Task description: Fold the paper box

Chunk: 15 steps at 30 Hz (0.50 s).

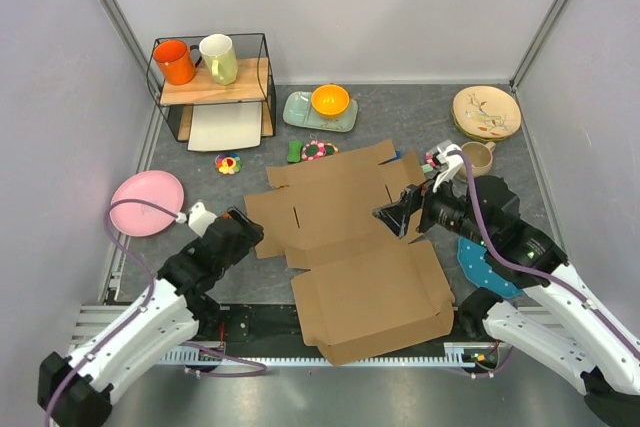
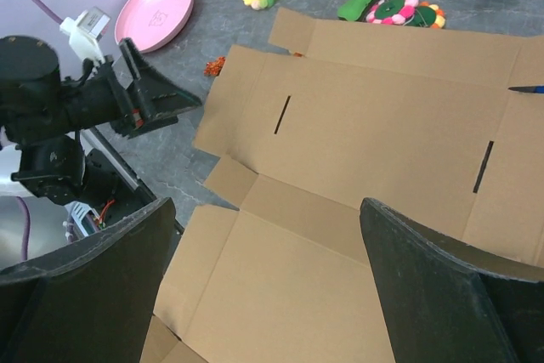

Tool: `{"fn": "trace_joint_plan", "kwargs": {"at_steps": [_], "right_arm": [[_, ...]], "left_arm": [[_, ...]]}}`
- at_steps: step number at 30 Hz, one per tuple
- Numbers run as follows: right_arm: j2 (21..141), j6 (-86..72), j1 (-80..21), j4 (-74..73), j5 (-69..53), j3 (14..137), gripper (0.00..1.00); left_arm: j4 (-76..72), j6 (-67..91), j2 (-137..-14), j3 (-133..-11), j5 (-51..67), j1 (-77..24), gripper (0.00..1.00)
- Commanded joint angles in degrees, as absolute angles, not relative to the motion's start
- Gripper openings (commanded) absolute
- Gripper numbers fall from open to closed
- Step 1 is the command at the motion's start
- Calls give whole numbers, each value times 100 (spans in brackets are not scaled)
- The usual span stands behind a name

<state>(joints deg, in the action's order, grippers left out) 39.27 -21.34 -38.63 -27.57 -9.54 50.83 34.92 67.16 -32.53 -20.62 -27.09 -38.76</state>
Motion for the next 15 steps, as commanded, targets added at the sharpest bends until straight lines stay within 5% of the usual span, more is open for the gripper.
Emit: {"fn": "trace_joint_plan", "kwargs": {"at_steps": [1,9,15], "right_arm": [[4060,-2215,-3876,-2277,-1160,5080,98],[4157,-2250,-3858,-2197,-1187,5098,98],[4105,-2180,-3867,-2276,-1081,5194,98]], "left_arm": [[1865,5907,-3629,-1820,-1584,-2770,100],[229,5125,-5937,-2196,156,-1961,96],[-535,4747,-6952,-2329,1151,-1872,75]]}}
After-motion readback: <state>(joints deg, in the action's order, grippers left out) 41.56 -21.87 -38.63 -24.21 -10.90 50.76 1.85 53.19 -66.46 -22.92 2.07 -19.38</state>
